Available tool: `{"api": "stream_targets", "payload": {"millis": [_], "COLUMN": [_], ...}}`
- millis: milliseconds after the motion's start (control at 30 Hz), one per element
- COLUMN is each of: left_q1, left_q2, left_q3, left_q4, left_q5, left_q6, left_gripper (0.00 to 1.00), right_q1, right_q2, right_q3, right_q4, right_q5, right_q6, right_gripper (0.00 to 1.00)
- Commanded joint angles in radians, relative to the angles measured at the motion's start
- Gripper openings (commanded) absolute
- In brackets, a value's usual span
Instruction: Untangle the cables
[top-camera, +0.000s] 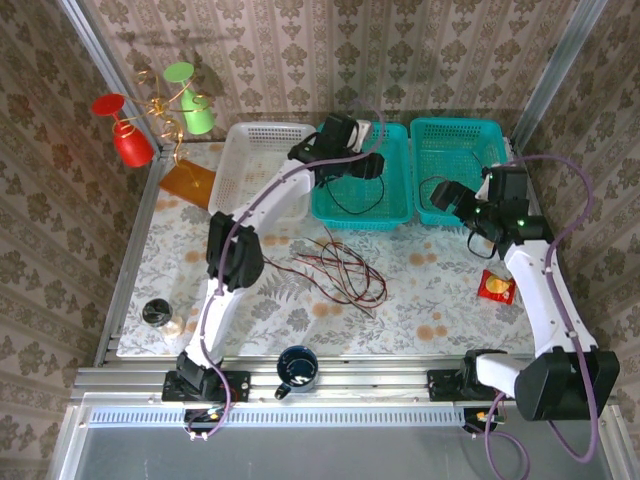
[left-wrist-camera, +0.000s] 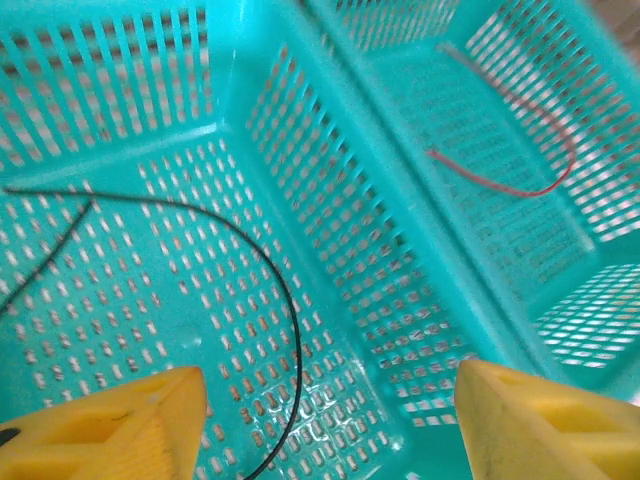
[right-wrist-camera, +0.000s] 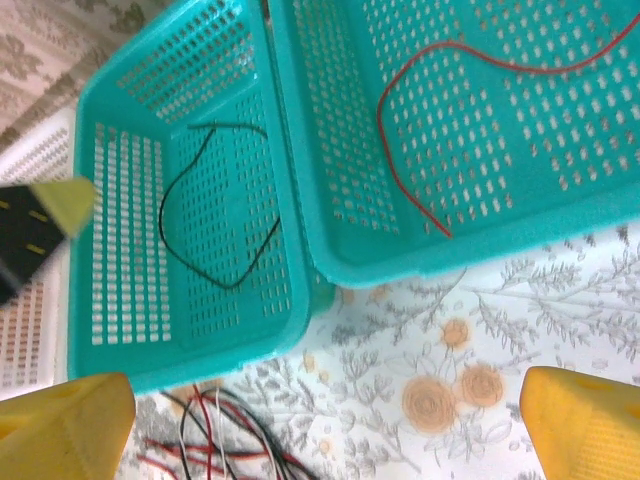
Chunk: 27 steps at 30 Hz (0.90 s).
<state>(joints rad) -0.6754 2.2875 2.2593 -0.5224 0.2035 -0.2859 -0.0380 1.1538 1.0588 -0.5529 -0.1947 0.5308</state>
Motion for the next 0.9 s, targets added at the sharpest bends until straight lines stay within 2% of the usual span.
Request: {"api": "stream_targets", "payload": {"millis": [0,167,300,500,567,667,867], "left_q1": [-0.010,-0.019,-0.023,-0.002,0.015,0.046,0.137], "left_q2": [-0.131,-0.338,-0.527,-0.797,-0.862,-0.946,-1.076], "left_q3": [-0.089,-0.323,-0.561,-0.965,-1.079,-1.196,-1.380], "left_q4": [0.053,0.109,0.127,0.206,0.255,0.243,0.281], "left_q5": [-0.029,-0.030,-0.033,-0.039,-0.017,-0.021,0.053], "left_q6": [0.041,0.033,0.006,-0.128,-0.183,-0.237,-0.387], "left_gripper": [0.67,0.67,0.67,0.67,0.66,0.66,0.65], "right_q1": [0.056,0.207,0.337,0.571,0.614,0.661,0.745], "right_q2": [-0.037,-0.073,-0.087,-0.058,-0.026,0.050,0.281], "right_q3": [-0.066,-0.160,-0.235,-0.306,-0.314,-0.304,-0.171], "right_q4": [-0.086,-0.120,-0.084,0.109,0.170,0.254,0.335], "right_q5": [0.003,0.039,0.029,0.046,0.041,0.025,-0.005], "right_q6": [0.008,0.075,0.140,0.037,-0.010,-0.085,-0.184], "right_gripper": [0.98,0.92,0.82,0.78,0.77,0.74,0.72]}}
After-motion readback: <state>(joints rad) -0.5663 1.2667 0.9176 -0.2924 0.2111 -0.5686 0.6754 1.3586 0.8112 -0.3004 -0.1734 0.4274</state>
